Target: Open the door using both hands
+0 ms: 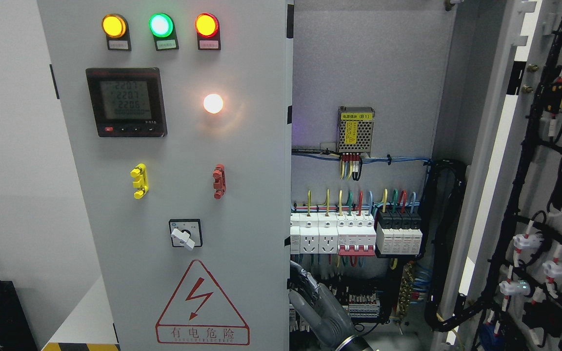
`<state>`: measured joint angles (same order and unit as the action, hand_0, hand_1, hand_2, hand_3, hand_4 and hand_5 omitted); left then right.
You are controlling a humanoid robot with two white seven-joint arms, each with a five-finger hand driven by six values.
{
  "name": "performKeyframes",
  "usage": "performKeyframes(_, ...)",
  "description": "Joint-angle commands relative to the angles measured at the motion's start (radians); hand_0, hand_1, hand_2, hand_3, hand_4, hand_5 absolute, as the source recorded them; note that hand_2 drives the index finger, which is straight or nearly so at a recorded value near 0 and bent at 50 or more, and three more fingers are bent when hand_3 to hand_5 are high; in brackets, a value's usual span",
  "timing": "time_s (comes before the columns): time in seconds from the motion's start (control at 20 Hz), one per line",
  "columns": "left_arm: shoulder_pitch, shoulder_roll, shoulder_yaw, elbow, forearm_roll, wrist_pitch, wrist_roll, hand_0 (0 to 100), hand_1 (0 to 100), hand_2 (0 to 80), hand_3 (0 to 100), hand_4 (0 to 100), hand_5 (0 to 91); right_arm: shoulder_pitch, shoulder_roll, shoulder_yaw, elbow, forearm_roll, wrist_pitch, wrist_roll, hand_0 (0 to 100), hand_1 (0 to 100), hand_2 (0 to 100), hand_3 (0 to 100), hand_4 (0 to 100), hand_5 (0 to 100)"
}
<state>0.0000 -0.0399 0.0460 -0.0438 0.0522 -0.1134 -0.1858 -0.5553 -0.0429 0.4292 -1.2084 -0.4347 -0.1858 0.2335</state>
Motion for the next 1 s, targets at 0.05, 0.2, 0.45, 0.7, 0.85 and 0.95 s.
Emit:
performKeyframes(0.05, 0.018, 0.0, 0.0, -0.001, 0.0, 0.0, 0.0, 12, 39, 0.0, 0, 0, 0.0, -0.012, -0.002, -0.001, 0.023, -0.059, 0.002, 0.004, 12, 39, 0, 0, 0, 0)
performKeyframes(0.2, 0.018, 0.0, 0.0, 0.001, 0.0, 0.0, 0.0, 12, 39, 0.0, 0, 0, 0.0, -0.015, -0.002, 0.0, 0.027, -0.059, 0.002, 0.033, 12, 39, 0, 0, 0, 0)
performKeyframes(0.45, 0.018, 0.0, 0.0, -0.001, 0.0, 0.0, 0.0, 12, 39, 0.0, 0, 0, 0.0, -0.017, -0.002, 0.0, 0.036, -0.061, 0.002, 0.046, 12, 39, 0, 0, 0, 0)
performKeyframes(0.7, 0.018, 0.0, 0.0, 0.001, 0.0, 0.0, 0.0, 12, 39, 0.0, 0, 0, 0.0, -0.034, -0.002, -0.001, 0.053, -0.061, 0.003, 0.073, 12, 39, 0, 0, 0, 0)
performKeyframes(0.85, 0.018, 0.0, 0.0, 0.001, 0.0, 0.0, 0.0, 12, 39, 0.0, 0, 0, 0.0, -0.037, -0.002, -0.003, 0.059, -0.062, 0.002, 0.076, 12, 39, 0, 0, 0, 0)
performKeyframes(0.95, 0.018, 0.0, 0.0, 0.001, 0.0, 0.0, 0.0, 12, 39, 0.0, 0, 0, 0.0, -0.038, -0.002, -0.003, 0.066, -0.062, 0.002, 0.082, 12, 39, 0, 0, 0, 0)
